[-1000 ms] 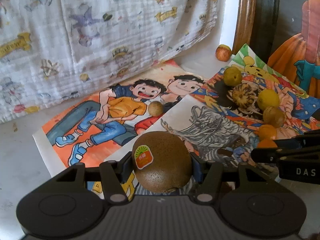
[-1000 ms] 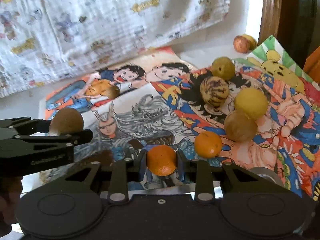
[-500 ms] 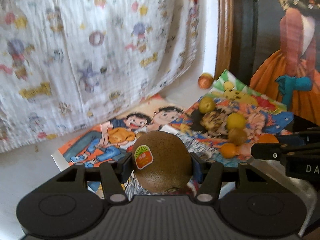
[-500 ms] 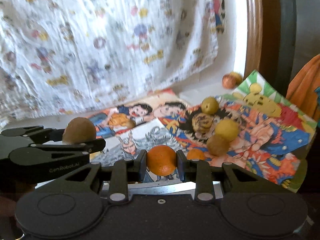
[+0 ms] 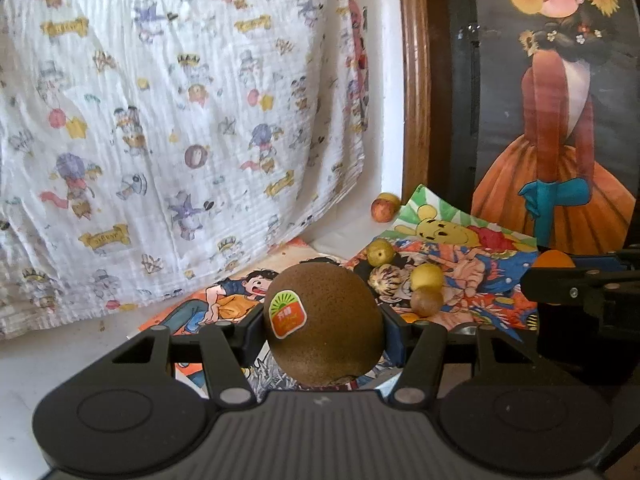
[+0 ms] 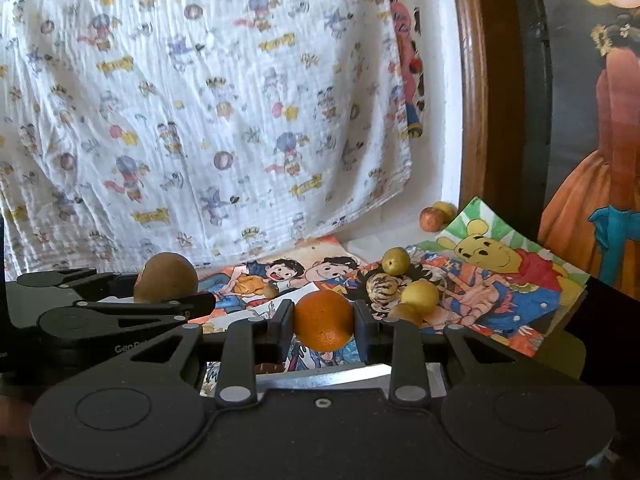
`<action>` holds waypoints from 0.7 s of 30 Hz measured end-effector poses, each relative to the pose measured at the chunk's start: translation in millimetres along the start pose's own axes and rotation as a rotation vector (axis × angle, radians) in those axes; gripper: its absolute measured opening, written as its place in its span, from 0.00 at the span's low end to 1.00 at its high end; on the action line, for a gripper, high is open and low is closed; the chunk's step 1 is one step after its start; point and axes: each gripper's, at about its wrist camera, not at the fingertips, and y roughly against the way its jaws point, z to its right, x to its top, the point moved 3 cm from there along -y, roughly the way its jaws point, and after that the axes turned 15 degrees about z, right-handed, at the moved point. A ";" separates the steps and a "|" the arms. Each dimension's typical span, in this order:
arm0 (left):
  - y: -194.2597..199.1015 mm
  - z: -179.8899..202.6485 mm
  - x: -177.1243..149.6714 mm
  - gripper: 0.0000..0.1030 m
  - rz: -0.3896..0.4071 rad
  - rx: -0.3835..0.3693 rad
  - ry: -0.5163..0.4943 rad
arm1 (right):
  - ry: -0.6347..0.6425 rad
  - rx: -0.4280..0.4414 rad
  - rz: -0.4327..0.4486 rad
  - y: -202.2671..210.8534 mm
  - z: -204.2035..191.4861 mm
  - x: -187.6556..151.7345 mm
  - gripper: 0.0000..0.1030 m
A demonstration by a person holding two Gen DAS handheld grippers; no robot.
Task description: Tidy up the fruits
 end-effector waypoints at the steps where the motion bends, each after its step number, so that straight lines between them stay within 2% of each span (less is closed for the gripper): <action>1: 4.2 1.7 0.9 0.61 0.005 -0.003 -0.001 | 0.000 -0.003 0.006 5.7 0.1 0.6 0.32; 10: 42.8 18.8 3.2 0.61 0.033 -0.025 0.002 | -0.003 -0.018 0.042 51.1 6.4 2.6 0.32; 21: 54.1 23.7 -14.6 0.61 -0.017 -0.040 -0.002 | -0.028 -0.011 0.024 59.7 9.4 -10.0 0.32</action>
